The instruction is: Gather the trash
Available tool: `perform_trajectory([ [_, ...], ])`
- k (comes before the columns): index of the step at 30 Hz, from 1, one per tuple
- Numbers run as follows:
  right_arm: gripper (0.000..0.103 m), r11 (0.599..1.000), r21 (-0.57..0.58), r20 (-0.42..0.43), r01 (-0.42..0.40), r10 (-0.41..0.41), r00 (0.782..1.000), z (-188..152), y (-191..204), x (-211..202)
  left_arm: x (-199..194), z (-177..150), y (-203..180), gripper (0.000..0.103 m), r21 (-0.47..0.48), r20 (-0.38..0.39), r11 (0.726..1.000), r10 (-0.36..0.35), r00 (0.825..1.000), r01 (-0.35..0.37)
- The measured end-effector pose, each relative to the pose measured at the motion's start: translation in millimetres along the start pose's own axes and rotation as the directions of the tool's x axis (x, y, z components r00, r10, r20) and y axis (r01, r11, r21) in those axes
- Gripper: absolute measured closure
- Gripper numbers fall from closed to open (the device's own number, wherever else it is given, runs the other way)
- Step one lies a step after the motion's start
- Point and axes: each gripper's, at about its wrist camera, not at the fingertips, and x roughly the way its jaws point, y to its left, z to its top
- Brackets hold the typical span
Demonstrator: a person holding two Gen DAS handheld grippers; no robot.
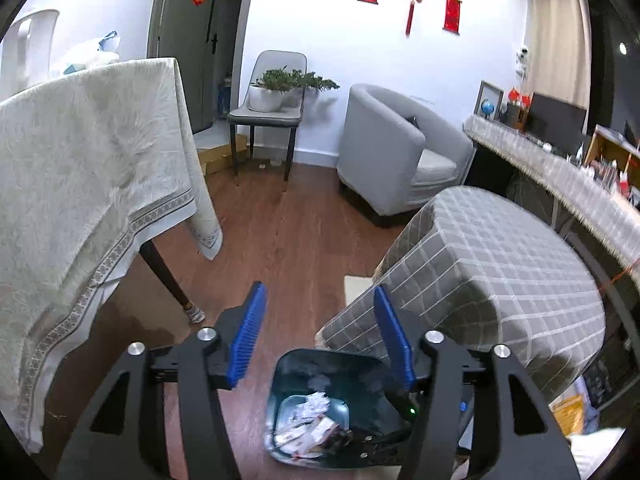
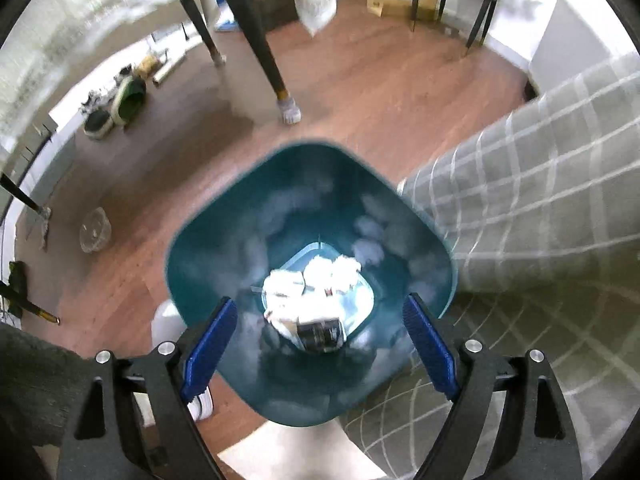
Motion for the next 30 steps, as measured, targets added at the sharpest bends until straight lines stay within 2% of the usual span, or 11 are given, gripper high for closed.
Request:
perform_trajectory([
  [2,0.017,1.000,0.004,0.072,0.001,-0.002,0.997,3.5,-2.8,-28.0,-3.5,7.2,-0.7,0.033,-0.036,0.011,0.999,-0.006,1.000,0.006],
  [4,0.017,1.000,0.013,0.145,0.005,-0.006,0.989,5.7,-4.7,-56.5,-10.3,14.4,-4.4,0.022,-0.031,0.038,1.000,0.004,0.999,-0.003],
  [7,0.017,0.998,0.038,0.272,0.041,-0.050,0.961,8.3,-10.1,-106.8,-24.7,22.2,-10.9,0.011,-0.001,0.093,0.999,0.043,0.995,-0.043],
  [9,0.011,0.995,0.075,0.363,0.066,-0.089,0.927,2.3,-20.1,-147.4,-33.5,24.4,-14.0,0.010,0.012,0.123,0.998,0.053,0.991,-0.054],
  [12,0.004,0.979,0.154,0.472,0.135,-0.193,0.860,-19.5,-45.6,-209.6,-45.8,25.4,-24.6,0.006,0.029,0.179,0.991,0.126,0.976,-0.133],
  [14,0.004,0.963,0.192,0.495,0.187,-0.260,0.829,-35.1,-63.3,-237.7,-52.4,20.1,-34.7,0.004,0.036,0.191,0.986,0.152,0.970,-0.161],
  [17,0.004,0.934,0.264,0.510,0.241,-0.347,0.787,-64.3,-95.8,-276.3,-55.1,10.3,-47.6,0.004,0.075,0.174,0.981,0.164,0.971,-0.179],
  [20,0.004,0.903,0.332,0.508,0.274,-0.415,0.755,-93.2,-118.1,-301.1,-56.9,1.2,-59.0,0.004,0.106,0.174,0.974,0.179,0.968,-0.199],
  [24,0.004,0.880,0.396,0.517,0.261,-0.449,0.729,-130.4,-142.2,-325.9,-55.6,-9.4,-72.6,0.003,0.123,0.162,0.976,0.157,0.974,-0.178],
  [28,0.004,0.863,0.432,0.532,0.263,-0.479,0.699,-160.6,-152.2,-340.1,-48.6,-18.5,-82.2,0.003,0.120,0.152,0.975,0.166,0.974,-0.185],
  [30,0.003,0.859,0.447,0.539,0.250,-0.481,0.691,-171.1,-157.0,-345.3,-45.5,-23.6,-87.1,0.003,0.116,0.154,0.975,0.173,0.973,-0.192],
])
